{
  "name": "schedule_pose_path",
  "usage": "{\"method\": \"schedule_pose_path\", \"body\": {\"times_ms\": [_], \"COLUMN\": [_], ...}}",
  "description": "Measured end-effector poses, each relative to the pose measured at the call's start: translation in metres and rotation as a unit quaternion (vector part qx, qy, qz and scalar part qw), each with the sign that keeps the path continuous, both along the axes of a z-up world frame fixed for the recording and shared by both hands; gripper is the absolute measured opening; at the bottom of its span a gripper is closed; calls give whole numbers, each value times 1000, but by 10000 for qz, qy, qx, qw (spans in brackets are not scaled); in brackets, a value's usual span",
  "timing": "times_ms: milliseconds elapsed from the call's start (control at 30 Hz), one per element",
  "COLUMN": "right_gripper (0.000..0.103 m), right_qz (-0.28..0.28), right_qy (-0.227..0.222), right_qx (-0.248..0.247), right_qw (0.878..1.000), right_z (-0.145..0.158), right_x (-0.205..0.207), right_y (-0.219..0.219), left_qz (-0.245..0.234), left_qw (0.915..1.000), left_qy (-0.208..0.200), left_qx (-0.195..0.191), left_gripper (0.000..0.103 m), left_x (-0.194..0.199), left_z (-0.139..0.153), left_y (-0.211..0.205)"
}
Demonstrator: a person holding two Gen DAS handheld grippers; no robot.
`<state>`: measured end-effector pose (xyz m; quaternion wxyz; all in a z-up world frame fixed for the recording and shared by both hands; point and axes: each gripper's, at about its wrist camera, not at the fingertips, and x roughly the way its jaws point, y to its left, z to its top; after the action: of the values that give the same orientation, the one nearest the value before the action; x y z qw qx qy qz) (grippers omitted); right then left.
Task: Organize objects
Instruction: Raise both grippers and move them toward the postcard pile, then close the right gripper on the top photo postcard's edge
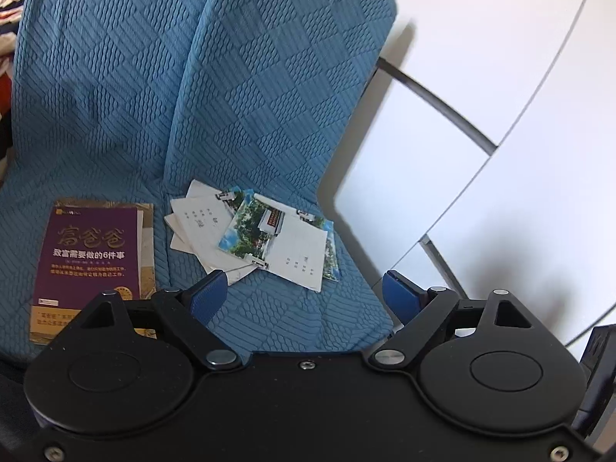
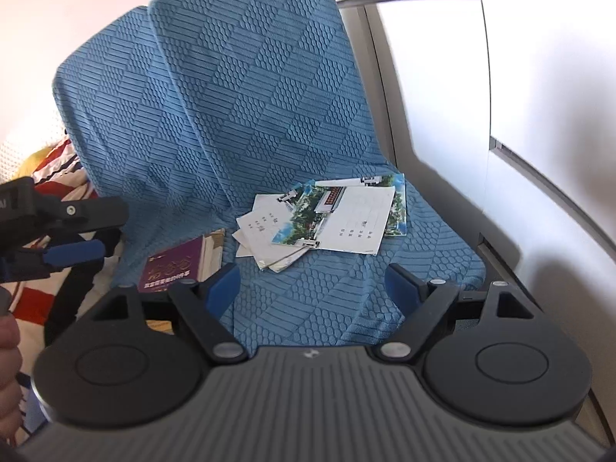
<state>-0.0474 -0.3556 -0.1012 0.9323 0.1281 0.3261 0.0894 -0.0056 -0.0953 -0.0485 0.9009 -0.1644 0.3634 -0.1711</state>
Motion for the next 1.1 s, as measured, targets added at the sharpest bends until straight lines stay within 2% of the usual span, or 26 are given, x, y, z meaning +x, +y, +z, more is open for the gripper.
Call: {"method": "schedule_pose_path", "body": {"times_ms": [167,267,400,500,700,800,867,933,1000,1100], "right_gripper": [84,83,83,83,82,71,64,47,37,28], "right_qz": [-58,-77,-231,-339,-609,-693,-630,-563,-570,-581], "right_qy": [-20,-179,-222,-153,-121,52,45,205,344,384], "right_qx": [7,111,-81,63,276,538,520,621,690,943], "right_qw": [10000,9997,9995,9993,9977,9961,9966,9963,9954,9931], "right_z": [-19,-36,-55,-67,-94,-111,-121,-131,-140,-150], "right_x": [23,40,63,77,104,121,131,142,153,167], "right_y": [-1,-6,-10,-18,-38,-50,-50,-50,-52,-60], "left_qz": [146,240,305,289,273,244,274,285,327,463], "left_qw": [9997,9994,9991,9990,9959,9912,9886,9864,9826,9743], "left_qy": [200,168,277,351,686,969,1156,1313,1476,1670], "left_qx": [-52,-160,-33,-42,-526,-865,-926,-941,-1076,-1437], "left_gripper": [86,87,87,87,85,84,83,81,76,75], "left_x": [30,46,68,82,112,128,138,147,155,167], "left_z": [-25,-40,-58,-71,-110,-134,-150,-164,-177,-194], "left_y": [-7,-12,-24,-34,-49,-55,-60,-65,-67,-67]}}
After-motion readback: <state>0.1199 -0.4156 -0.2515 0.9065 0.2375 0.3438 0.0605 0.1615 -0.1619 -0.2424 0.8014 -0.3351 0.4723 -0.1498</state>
